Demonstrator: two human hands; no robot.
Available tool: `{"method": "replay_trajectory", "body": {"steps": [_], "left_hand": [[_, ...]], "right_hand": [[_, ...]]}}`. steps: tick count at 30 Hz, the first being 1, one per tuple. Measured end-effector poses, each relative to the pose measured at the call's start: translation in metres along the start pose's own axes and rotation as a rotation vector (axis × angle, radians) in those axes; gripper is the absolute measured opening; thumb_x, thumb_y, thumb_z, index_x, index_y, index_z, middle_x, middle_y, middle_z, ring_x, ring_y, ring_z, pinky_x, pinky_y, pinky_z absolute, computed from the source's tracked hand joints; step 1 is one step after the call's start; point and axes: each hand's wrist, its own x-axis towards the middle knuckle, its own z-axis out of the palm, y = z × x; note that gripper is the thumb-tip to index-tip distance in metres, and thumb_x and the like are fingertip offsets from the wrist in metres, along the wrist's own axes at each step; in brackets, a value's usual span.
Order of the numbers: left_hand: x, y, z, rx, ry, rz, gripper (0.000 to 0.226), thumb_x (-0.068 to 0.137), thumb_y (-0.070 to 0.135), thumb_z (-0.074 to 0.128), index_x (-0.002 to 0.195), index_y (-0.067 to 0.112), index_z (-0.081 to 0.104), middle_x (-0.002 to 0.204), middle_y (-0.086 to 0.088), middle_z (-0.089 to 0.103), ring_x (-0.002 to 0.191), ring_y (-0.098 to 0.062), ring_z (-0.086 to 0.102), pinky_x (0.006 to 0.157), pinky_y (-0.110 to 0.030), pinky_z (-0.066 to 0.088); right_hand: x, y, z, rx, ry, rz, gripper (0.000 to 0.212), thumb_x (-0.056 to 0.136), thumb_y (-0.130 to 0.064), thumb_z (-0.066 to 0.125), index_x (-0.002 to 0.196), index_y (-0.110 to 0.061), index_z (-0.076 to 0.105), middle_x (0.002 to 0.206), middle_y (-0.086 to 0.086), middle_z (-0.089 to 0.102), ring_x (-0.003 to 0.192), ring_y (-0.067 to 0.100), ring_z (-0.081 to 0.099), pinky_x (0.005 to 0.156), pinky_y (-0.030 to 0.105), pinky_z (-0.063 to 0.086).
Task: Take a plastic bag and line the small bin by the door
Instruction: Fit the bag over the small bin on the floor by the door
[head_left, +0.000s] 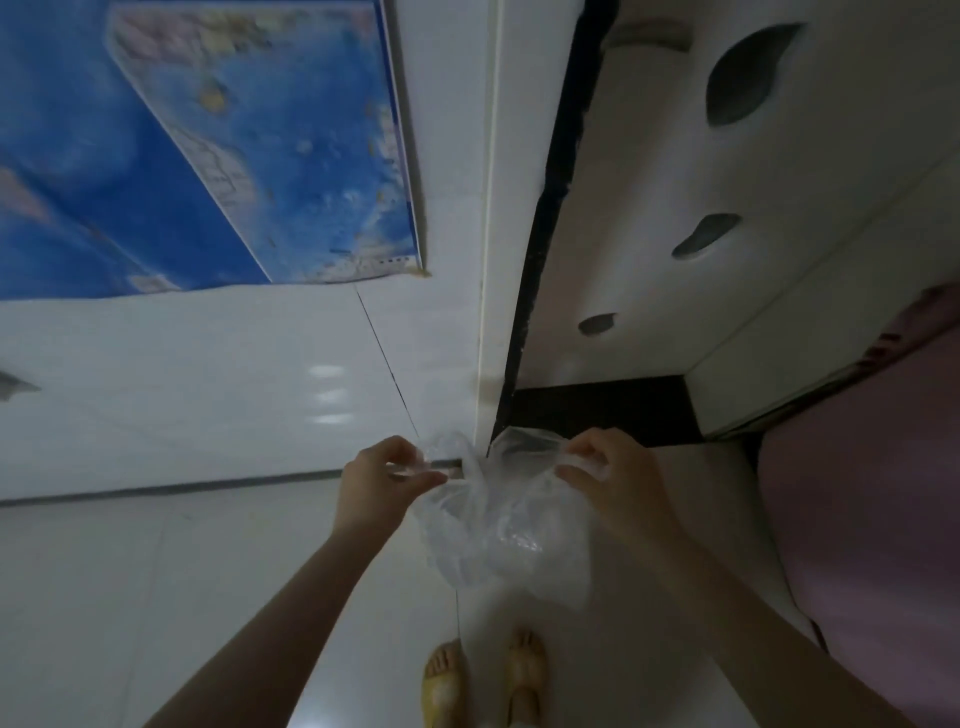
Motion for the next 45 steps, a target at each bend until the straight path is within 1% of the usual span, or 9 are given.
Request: {"method": "replay_trajectory", "body": {"steps": [2,8,12,15,21,27,32,40,45], "left_hand": [[0.006,-0.013,0.015,-0.01,0.049,-0.045,0.03,0.061,0.024,0.084,0.064,0.027,0.055,0.072,0.012,0.065,0.062,-0.001,0.063,0.052,-0.016,0.041],[0.02,-0.059,0.065,-0.136,0.216,-0.206,0.029,0.062,0.016,0.083,0.065,0.022,0.054,0.071,0.009,0.065,0.061,-0.004,0.064,0.047,-0.007,0.039],[0.026,-0.092,0.095,-0.185,0.2,-0.262,0.026,0.065,0.014,0.082,0.07,0.014,0.056,0.075,-0.001,0.069,0.069,-0.008,0.068,0.049,-0.007,0.042],[0.031,-0.109,0.112,-0.23,0.194,-0.27,0.025,0.066,0.012,0.081,0.071,0.012,0.056,0.079,-0.005,0.07,0.076,-0.014,0.069,0.057,-0.014,0.046],[0.05,-0.132,0.125,-0.326,0.27,-0.27,0.027,0.065,0.011,0.08,0.071,0.014,0.055,0.082,-0.004,0.07,0.081,-0.013,0.068,0.065,-0.02,0.048],[0.058,-0.171,0.137,-0.252,0.239,-0.298,0.028,0.065,0.013,0.081,0.078,0.012,0.056,0.088,-0.005,0.068,0.086,-0.016,0.066,0.063,-0.019,0.045],[0.057,-0.204,0.15,-0.144,0.2,-0.298,0.029,0.064,0.018,0.082,0.078,0.01,0.057,0.091,-0.007,0.066,0.083,-0.019,0.063,0.061,-0.017,0.044],[0.057,-0.242,0.159,0.015,0.134,-0.332,0.03,0.063,0.027,0.083,0.066,0.02,0.054,0.075,0.008,0.065,0.064,-0.011,0.066,0.055,-0.027,0.048],[0.075,-0.255,0.176,0.109,0.089,-0.29,0.031,0.064,0.029,0.081,0.066,0.023,0.051,0.072,0.01,0.061,0.062,-0.011,0.062,0.053,-0.025,0.043]], "right_hand": [[0.007,0.016,0.013,0.008,-0.04,-0.013,0.022,0.075,-0.016,0.073,0.094,-0.016,0.063,0.097,0.003,0.059,0.086,0.015,0.057,0.076,0.026,0.046],[0.024,0.064,0.055,0.034,-0.1,0.011,0.04,0.077,-0.008,0.071,0.114,-0.014,0.058,0.116,0.008,0.054,0.101,0.02,0.058,0.09,0.037,0.051],[0.03,0.093,0.081,0.027,-0.126,0.034,0.057,0.078,-0.006,0.07,0.129,-0.018,0.048,0.132,0.008,0.047,0.117,0.019,0.051,0.099,0.037,0.047],[0.033,0.109,0.1,0.036,-0.139,0.081,0.058,0.08,-0.004,0.067,0.132,-0.016,0.045,0.132,0.009,0.05,0.118,0.02,0.052,0.1,0.037,0.047],[0.042,0.13,0.133,0.033,-0.086,0.121,0.05,0.082,0.0,0.063,0.129,-0.012,0.05,0.13,0.008,0.056,0.108,0.018,0.058,0.09,0.018,0.041],[0.045,0.152,0.166,-0.029,-0.113,0.111,0.049,0.081,0.0,0.064,0.127,-0.012,0.051,0.124,0.01,0.058,0.111,0.021,0.057,0.09,0.013,0.036],[0.043,0.176,0.187,-0.092,-0.148,0.164,0.05,0.081,0.001,0.063,0.128,-0.011,0.05,0.121,0.014,0.059,0.11,0.029,0.057,0.094,0.035,0.045],[0.046,0.205,0.209,-0.159,-0.221,0.198,0.048,0.084,-0.001,0.06,0.13,-0.01,0.048,0.125,0.015,0.057,0.112,0.031,0.056,0.095,0.043,0.048],[0.06,0.223,0.228,-0.249,-0.268,0.178,0.047,0.086,-0.007,0.058,0.13,-0.014,0.046,0.124,0.011,0.057,0.113,0.029,0.055,0.092,0.044,0.049]]}}
